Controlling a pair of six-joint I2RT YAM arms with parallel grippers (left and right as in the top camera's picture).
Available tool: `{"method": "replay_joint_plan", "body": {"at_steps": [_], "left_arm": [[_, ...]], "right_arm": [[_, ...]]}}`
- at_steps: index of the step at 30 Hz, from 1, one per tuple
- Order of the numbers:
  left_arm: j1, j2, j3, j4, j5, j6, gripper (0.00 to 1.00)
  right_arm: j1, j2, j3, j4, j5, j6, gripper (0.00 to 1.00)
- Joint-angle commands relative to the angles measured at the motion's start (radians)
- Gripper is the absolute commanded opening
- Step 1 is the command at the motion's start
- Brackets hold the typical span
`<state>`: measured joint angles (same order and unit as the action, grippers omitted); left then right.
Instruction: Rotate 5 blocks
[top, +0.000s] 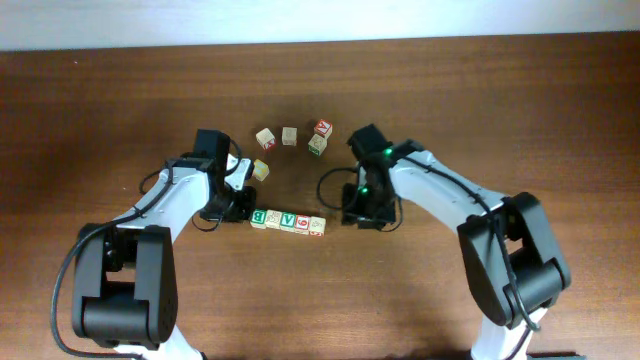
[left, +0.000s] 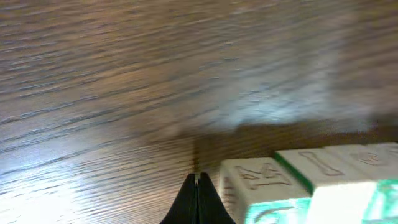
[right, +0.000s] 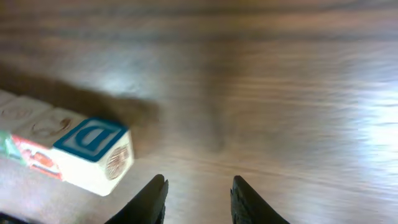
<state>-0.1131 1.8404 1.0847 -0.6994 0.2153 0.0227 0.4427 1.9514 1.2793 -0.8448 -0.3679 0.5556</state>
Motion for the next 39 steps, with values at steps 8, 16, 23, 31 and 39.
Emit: {"method": "replay_joint_plan", "body": {"at_steps": [8,16,23,31,39], "left_arm": [[-0.069,0.013,0.01,-0.073,0.096,0.034,0.0],[-0.07,0.013,0.01,-0.077,0.171,-0.025,0.0],[-0.07,0.013,0.01,-0.068,0.135,-0.048,0.0],[-0.051,0.013,0.01,0.061,-0.045,-0.064,0.0],[0.005,0.013,0.01,0.116,-0.085,-0.157,0.0]], "right_arm": [[-0.02,0.002,0.017,-0.026,0.006,-0.028,0.35],[-0.02,0.002,0.017,-0.034,0.002,-0.081,0.35],[-0.02,-0.011,0.065,-0.042,0.015,-0.142,0.34],[0.013,-0.015,0.155,0.051,0.036,-0.174,0.34],[0.143,0.004,0.155,0.222,0.091,-0.026,0.29]]}}
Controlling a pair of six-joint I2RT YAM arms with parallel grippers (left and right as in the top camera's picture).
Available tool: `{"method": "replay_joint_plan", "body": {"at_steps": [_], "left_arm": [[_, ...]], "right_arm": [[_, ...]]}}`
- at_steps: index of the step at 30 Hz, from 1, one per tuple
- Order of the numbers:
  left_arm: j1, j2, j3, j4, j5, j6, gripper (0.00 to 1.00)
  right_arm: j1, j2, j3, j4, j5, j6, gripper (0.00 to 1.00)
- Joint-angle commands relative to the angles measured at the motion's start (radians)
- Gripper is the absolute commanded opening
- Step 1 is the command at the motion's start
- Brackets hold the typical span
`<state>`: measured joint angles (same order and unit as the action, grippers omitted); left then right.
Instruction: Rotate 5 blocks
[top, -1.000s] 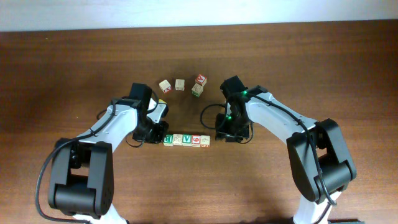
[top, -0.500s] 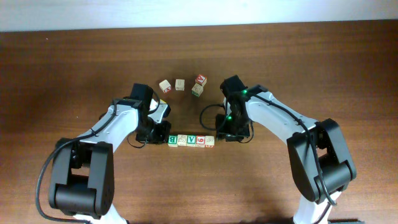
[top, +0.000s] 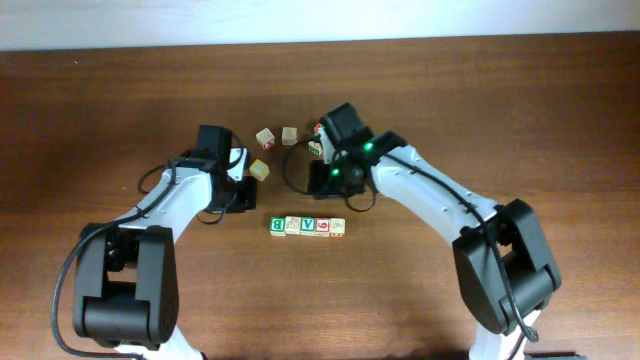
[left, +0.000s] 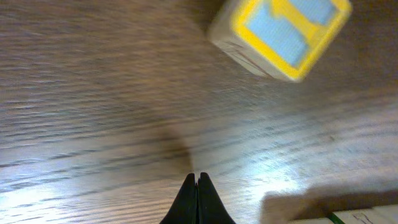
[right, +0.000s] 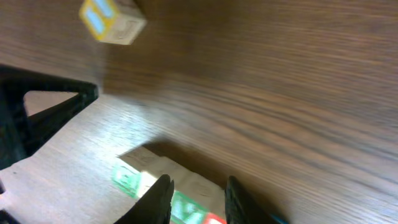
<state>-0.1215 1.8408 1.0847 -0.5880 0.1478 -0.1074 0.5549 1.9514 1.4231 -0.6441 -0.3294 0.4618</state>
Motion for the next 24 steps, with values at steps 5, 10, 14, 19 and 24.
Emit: {"method": "replay_joint_plan", "body": {"at_steps": [5,10,14,19,24], "left_arm": [[0.014,0.012,0.01,0.004,-0.019,-0.027,0.0],[0.014,0.012,0.01,0.004,-0.018,-0.027,0.0],[0.014,0.012,0.01,0.004,-0.018,-0.027,0.0],[0.014,0.012,0.01,0.001,-0.018,-0.027,0.0],[0.014,0.012,0.01,0.001,-0.018,-0.027,0.0]], "right_arm": [[0.069,0.069,0.011,0.045,0.077,0.101,0.27],[0.094,0.126,0.011,0.076,0.072,0.124,0.21],[0.097,0.126,0.011,0.068,0.064,0.124,0.21],[0.108,0.126,0.011,0.048,0.053,0.124,0.2],[0.108,0.126,0.011,0.041,0.041,0.124,0.21]]}}
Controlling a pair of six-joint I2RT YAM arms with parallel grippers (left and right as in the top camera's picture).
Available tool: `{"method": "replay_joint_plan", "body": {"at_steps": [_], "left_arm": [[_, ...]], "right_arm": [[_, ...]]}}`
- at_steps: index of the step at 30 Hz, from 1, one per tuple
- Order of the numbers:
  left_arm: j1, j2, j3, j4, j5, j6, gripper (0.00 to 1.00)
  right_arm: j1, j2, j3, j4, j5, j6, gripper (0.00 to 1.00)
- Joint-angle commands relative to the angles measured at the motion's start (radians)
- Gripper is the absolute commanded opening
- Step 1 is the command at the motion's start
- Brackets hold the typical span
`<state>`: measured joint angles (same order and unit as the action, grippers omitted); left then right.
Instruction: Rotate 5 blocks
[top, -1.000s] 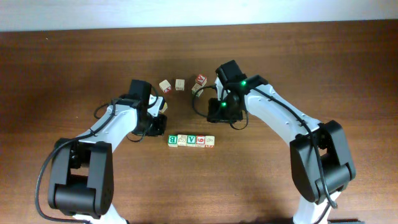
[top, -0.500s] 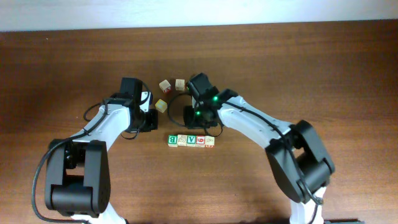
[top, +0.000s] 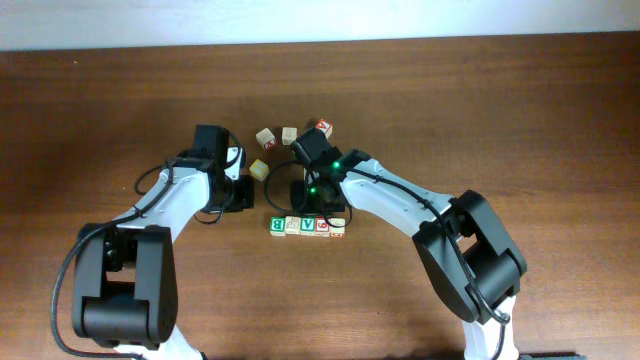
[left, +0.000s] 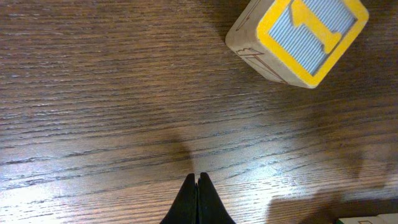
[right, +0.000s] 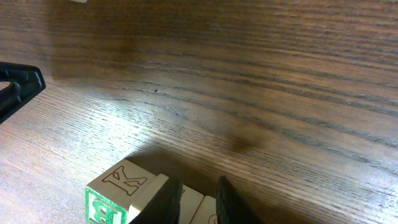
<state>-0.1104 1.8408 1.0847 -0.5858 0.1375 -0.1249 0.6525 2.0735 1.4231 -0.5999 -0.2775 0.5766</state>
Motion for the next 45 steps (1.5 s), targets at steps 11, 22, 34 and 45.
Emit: {"method": "replay_joint_plan", "body": {"at_steps": [11,22,34,45], "left_arm": [[0.003,0.012,0.01,-0.002,-0.008,-0.01,0.0],[0.003,0.012,0.01,-0.001,-0.008,-0.01,0.0],[0.003,0.012,0.01,-0.001,-0.031,-0.009,0.0],[0.003,0.012,0.01,-0.001,-0.031,-0.009,0.0]], "right_arm": [[0.024,0.004,0.011,-0.037,-0.025,0.009,0.21],[-0.016,0.002,0.073,-0.05,0.006,-0.048,0.22],[-0.068,-0.003,0.084,-0.305,0.136,0.009,0.1],[-0.071,-0.003,0.084,-0.328,0.135,0.032,0.04]]}}
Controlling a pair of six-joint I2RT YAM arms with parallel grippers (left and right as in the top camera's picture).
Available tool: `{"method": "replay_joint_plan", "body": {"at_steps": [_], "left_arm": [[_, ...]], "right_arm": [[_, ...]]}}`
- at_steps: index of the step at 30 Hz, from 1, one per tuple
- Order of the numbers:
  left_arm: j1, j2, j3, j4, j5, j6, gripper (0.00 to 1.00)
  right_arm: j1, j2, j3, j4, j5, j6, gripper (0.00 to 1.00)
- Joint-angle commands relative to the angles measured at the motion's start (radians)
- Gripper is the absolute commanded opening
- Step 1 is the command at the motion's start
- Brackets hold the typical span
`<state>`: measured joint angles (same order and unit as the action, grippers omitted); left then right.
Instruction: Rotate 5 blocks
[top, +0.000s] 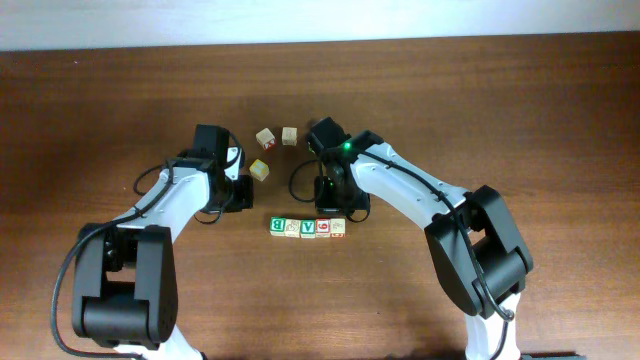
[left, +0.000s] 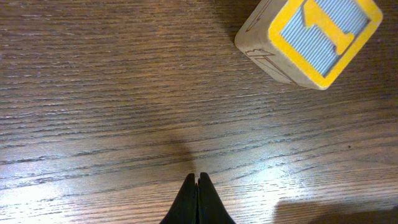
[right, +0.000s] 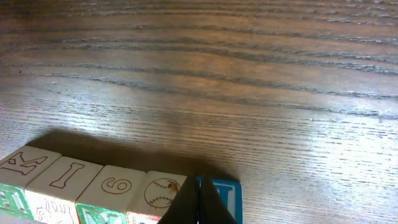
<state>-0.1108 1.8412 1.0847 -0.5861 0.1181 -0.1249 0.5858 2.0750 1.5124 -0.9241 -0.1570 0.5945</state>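
A row of several letter blocks lies on the table in front of both arms. In the right wrist view it shows a K block, a 6 block, a baseball block and a blue-edged end block. My right gripper is shut, its tips right at the seam between the baseball block and the blue one; whether they touch cannot be told. It shows overhead as the right gripper. My left gripper is shut on nothing over bare wood, in front of a yellow-and-blue block.
Loose blocks lie behind the row: the yellow one and two more. The right arm reaches across from the right and covers the area behind the row's right end. The wooden table extends widely around.
My right gripper was at the row's left end by the K block with a narrow gap between its fingers. Now it is shut at the right end. The left gripper barely shifted.
First the row lay slightly slanted, my shut left gripper at its left end and my open right gripper past its right end. Then the row lay straight and further right, with the left gripper back by the yellow block. The right gripper came behind the row, narrowed, and is now shut.
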Motion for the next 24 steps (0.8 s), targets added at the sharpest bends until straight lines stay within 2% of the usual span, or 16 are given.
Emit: {"method": "replay_joint_plan", "body": {"at_steps": [1,8,13,17,21,24], "left_arm": [[0.003,0.012,0.01,-0.001,-0.011,-0.009,0.0],[0.003,0.009,0.01,-0.014,-0.01,-0.009,0.0],[0.003,-0.037,0.056,-0.076,-0.009,-0.009,0.0],[0.002,-0.074,0.072,-0.154,0.09,0.008,0.0],[0.002,-0.074,0.042,-0.175,0.137,0.075,0.0],[0.002,-0.074,0.01,-0.174,0.139,0.083,0.0]], "right_arm": [[-0.004,-0.005,-0.005,-0.005,0.011,0.014,0.04],[-0.012,-0.01,0.013,-0.012,0.012,0.012,0.04],[-0.096,-0.125,0.04,-0.027,-0.013,-0.026,0.04],[-0.183,-0.172,0.038,-0.137,-0.039,-0.12,0.04],[-0.194,-0.171,-0.064,-0.096,-0.093,-0.146,0.04],[-0.195,-0.171,-0.143,-0.031,-0.156,-0.146,0.04]]}}
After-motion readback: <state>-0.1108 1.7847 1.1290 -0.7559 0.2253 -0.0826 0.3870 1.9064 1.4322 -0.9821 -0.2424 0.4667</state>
